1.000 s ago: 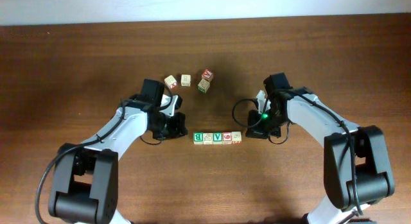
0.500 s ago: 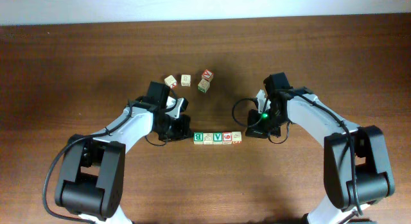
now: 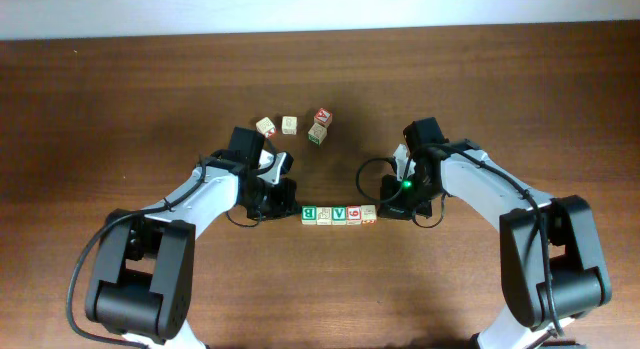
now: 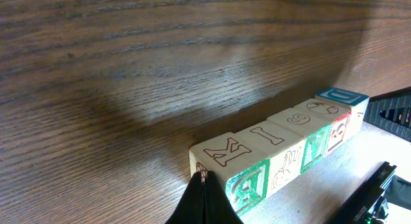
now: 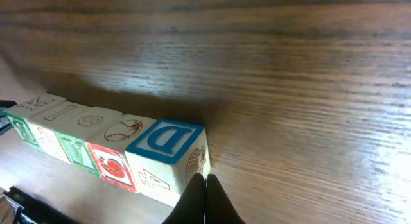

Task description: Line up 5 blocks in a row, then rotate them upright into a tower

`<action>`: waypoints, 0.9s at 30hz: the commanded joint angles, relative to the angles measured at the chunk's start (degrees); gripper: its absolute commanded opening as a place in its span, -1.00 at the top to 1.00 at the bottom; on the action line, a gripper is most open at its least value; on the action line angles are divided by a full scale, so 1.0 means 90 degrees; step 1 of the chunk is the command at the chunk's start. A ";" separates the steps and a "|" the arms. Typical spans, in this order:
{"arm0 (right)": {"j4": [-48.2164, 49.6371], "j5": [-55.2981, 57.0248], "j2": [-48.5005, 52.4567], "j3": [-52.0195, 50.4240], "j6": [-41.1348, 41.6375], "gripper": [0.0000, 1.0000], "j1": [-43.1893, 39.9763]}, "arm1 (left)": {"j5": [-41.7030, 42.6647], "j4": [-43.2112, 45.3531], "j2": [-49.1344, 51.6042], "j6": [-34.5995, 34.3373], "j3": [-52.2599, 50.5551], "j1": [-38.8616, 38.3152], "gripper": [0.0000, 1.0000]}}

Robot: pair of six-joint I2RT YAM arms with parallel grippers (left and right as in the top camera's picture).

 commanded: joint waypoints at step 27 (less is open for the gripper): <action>0.0126 -0.0629 -0.0291 0.0012 -0.0733 0.92 0.0107 | 0.0112 0.0017 0.0078 0.0100 -0.0049 -0.0027 1.00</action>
